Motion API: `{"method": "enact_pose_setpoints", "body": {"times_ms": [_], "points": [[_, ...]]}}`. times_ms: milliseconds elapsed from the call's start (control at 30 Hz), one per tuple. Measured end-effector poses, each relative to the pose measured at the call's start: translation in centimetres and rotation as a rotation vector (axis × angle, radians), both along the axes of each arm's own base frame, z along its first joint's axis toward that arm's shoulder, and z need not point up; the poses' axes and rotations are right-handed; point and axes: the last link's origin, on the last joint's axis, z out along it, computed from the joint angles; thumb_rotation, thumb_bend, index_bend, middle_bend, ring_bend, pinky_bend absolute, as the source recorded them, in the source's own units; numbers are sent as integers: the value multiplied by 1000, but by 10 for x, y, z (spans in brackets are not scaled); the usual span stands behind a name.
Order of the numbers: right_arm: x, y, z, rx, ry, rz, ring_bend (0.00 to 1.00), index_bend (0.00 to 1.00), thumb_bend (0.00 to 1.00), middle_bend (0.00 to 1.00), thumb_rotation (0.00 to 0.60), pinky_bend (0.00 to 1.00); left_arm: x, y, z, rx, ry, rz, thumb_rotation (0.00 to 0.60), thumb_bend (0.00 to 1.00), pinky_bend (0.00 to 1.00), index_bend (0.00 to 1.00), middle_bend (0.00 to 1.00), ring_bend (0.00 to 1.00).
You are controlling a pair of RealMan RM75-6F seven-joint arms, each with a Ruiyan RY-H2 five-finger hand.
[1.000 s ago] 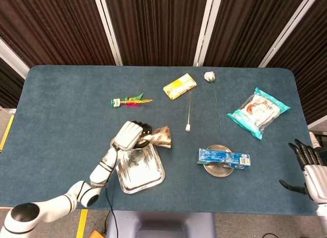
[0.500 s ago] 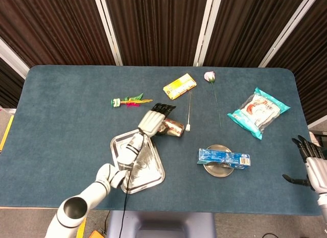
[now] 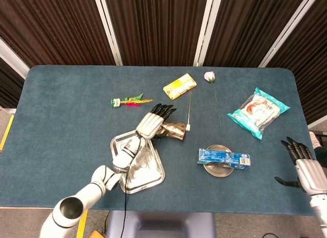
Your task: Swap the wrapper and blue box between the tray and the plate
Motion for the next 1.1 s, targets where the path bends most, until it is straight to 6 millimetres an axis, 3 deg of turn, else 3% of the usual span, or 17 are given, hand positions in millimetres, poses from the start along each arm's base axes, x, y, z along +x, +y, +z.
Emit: {"method": "enact_pose_setpoints", "body": {"times_ms": [167,267,367,500,600,667,767,900,1100], "points": [[19,-8,-18,75,25,73,0,0,171,0,600,0,-24,-25,21,-51,-19,-7,600,396,4,0,0,0],[33,-18,-30,110,32,110,0,51,181,23,600,0,-41,-49,46,-69,-27,-8,600,396,14,0,0,0],[45,-30,-44,153,41,130,0,116,183,41,600,3,-68,-74,84,-51,-13,18,600,396,19,0,0,0],[56,-48,-66,220,58,125,0,149,183,57,600,20,-123,-108,144,20,44,122,600,395,37,0,0,0],[63,-62,-86,279,81,104,0,216,183,84,600,22,-153,-128,169,73,76,194,600,396,98,0,0,0],[68,-68,-99,309,99,95,9,311,185,134,600,55,-164,-134,177,87,83,218,600,395,105,0,0,0],[77,-74,-112,320,124,105,98,455,206,256,600,169,-171,-137,182,94,75,237,600,396,105,0,0,0],[87,-79,-126,300,127,106,354,686,264,480,600,388,-180,-138,189,92,62,263,600,408,105,0,0,0],[92,-85,-137,286,136,83,499,804,312,591,600,504,-188,-138,193,93,63,281,600,406,104,0,0,0]]}}
